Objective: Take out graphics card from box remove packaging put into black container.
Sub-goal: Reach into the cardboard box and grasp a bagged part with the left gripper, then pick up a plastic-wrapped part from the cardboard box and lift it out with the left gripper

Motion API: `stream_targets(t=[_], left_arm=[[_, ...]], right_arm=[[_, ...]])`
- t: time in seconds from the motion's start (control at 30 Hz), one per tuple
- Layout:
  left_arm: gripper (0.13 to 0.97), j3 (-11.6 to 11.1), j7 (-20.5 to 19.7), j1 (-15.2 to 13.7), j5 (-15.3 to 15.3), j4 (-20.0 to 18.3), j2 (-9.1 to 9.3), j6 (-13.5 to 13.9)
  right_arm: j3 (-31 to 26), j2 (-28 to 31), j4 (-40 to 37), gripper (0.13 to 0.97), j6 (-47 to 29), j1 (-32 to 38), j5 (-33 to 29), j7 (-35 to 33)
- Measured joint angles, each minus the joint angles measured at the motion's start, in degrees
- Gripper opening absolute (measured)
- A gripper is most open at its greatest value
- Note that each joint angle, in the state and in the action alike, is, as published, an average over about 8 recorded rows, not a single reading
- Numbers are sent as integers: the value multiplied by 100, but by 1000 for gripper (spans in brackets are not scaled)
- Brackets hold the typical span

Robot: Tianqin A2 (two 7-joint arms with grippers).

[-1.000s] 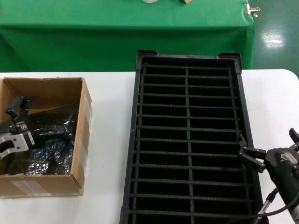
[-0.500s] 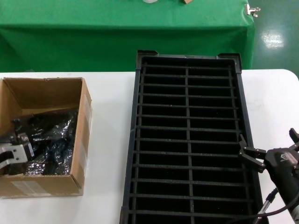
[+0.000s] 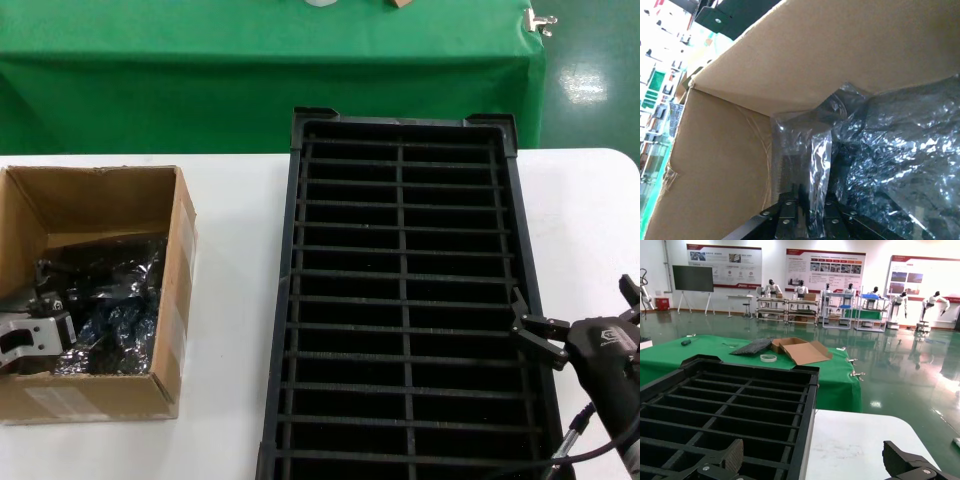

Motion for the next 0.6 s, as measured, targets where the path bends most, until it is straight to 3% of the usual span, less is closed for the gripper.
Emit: stream_targets(t=[0.23,0.6], left_arm=[[187,58,-373,266,68,-631,-28,-221],[140,91,-1653,1220,149,-2613,-255,-667]], right_arm=[[0,0,0,966,0,0,0,0],[0,0,0,966,0,0,0,0]])
